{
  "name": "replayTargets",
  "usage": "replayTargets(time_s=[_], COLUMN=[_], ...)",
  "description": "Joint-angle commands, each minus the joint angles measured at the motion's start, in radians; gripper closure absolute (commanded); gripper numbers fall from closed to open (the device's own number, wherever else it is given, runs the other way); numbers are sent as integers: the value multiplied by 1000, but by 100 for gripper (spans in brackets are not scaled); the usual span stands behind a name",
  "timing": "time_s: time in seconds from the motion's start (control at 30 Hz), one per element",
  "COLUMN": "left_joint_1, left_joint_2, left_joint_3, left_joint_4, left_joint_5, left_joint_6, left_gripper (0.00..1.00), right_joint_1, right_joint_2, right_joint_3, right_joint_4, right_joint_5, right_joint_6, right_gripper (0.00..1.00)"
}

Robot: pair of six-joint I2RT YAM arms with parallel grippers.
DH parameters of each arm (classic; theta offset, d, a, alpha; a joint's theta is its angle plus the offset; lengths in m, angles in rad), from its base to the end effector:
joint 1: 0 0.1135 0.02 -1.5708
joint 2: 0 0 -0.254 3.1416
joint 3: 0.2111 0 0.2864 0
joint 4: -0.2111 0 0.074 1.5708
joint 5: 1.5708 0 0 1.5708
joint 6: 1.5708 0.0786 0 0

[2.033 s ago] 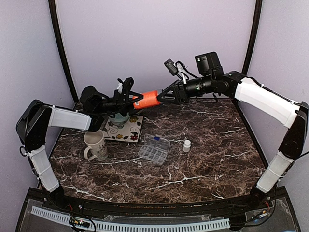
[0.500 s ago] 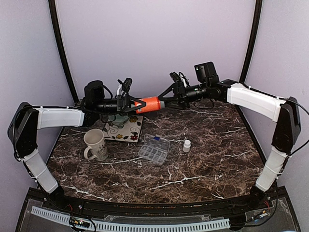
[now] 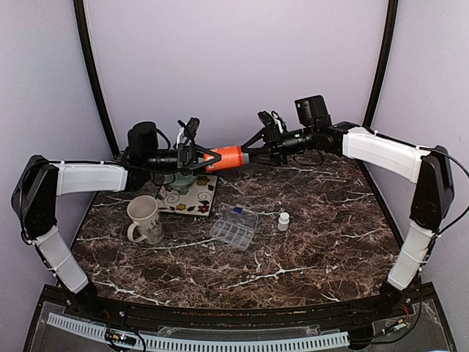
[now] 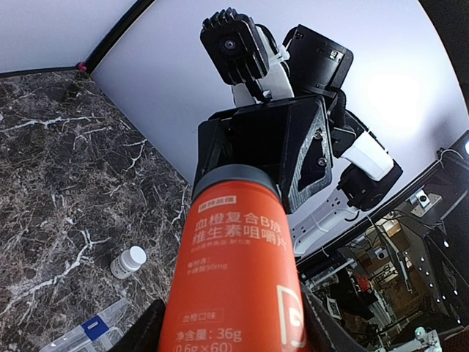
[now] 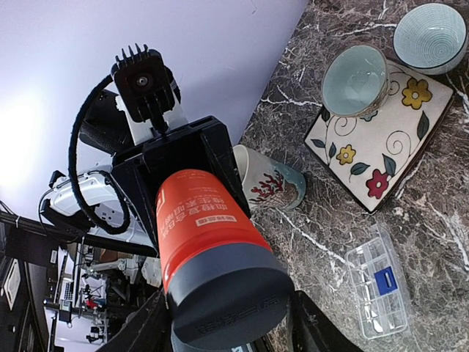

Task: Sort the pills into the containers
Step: Unscrew the lid of the pill bottle.

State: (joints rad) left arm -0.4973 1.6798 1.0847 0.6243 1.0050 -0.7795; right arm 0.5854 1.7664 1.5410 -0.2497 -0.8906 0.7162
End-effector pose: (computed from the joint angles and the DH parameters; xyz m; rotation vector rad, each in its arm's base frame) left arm 0.3456 -0.2631 0.2621 0.6784 1.7294 -1.7056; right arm 0.3542 0.3081 0.3021 -0.4982 2.2492 1.6574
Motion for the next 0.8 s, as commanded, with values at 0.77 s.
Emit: replayTargets(time_s=[0.77], left_joint_1=[2], left_joint_2=[-83], left_joint_3=[-4], left_joint_4=[75], left_joint_5=[-7], left_joint_6=[-11], left_gripper=[94], right_joint_1=[0], right_joint_2=[3], right_joint_3=[-43], right_joint_4=[65], right_joint_5=[-20], right_joint_6=[15], right_gripper=[37])
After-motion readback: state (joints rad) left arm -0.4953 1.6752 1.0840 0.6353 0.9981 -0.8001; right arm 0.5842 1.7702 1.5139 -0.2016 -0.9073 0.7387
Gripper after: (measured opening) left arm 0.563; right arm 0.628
